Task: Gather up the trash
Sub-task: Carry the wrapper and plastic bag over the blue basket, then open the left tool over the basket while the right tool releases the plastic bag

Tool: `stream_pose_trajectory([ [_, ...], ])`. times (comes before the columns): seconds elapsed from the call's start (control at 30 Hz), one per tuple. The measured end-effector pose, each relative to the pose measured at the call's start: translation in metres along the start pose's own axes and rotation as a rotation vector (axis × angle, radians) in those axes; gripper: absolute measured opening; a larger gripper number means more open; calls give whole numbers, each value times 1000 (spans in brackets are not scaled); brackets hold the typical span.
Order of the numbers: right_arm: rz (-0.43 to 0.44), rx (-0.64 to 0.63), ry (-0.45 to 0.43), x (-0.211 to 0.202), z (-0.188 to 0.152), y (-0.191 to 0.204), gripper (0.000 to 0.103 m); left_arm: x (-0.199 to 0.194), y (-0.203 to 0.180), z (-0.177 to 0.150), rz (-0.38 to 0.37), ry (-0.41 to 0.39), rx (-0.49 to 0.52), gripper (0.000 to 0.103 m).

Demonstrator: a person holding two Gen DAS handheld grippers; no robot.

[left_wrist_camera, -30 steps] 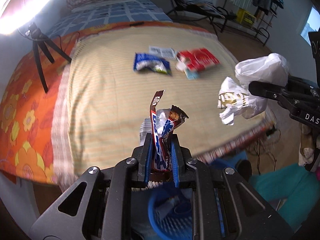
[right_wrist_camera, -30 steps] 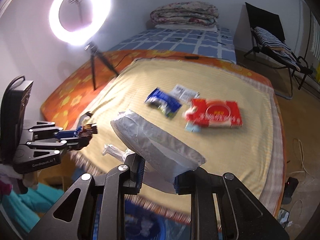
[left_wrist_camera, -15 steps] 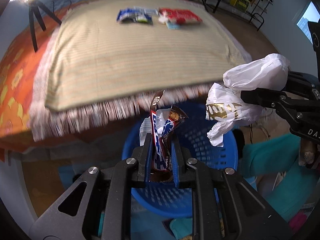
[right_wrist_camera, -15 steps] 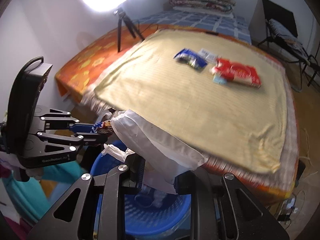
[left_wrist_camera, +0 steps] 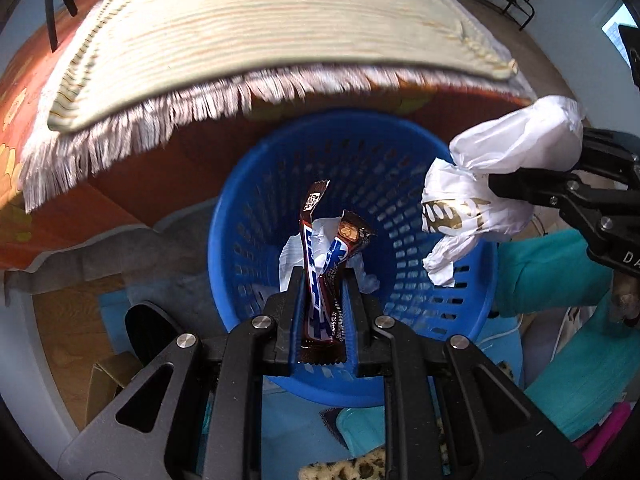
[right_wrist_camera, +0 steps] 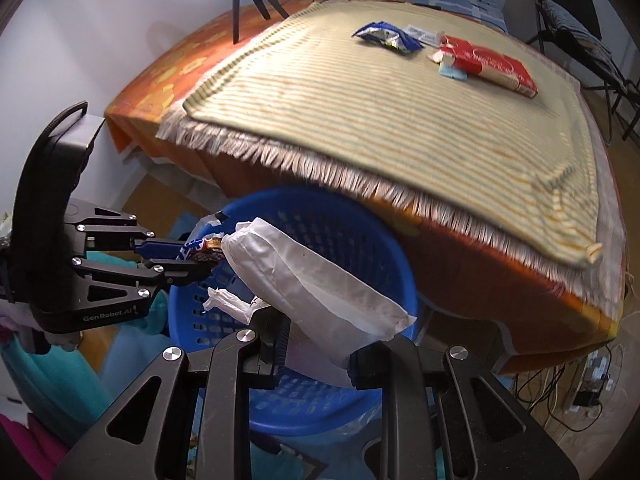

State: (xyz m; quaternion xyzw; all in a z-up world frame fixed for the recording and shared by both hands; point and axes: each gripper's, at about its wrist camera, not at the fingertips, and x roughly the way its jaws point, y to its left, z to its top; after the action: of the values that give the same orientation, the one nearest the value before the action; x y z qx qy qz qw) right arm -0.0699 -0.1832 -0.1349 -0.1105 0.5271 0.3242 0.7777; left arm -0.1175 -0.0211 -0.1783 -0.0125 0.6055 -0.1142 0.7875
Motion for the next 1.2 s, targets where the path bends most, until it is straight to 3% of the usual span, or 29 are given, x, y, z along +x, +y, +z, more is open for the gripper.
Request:
stream_pose_trajectory([
  [0.23,8,-1,38,13,-9,1,22,15,-3,-10,6,43,15,16],
  [0.57,3,1,52,17,-9,2,23,16,-2,-9,17,46,14,16],
  [0.7,-13,5,60,19,-9,2,29,20,-2,-9,15,54,13,27],
  [0.87,-28,6,52,17,-9,2,52,20,1,-10,23,52,5,39],
  [0.97,-32,6,48,16,-9,2,52,20,4,-9,33,47,3,54],
  [1.2,-47,13,53,16,-10,0,53,20,5,-9,34,52,2,54],
])
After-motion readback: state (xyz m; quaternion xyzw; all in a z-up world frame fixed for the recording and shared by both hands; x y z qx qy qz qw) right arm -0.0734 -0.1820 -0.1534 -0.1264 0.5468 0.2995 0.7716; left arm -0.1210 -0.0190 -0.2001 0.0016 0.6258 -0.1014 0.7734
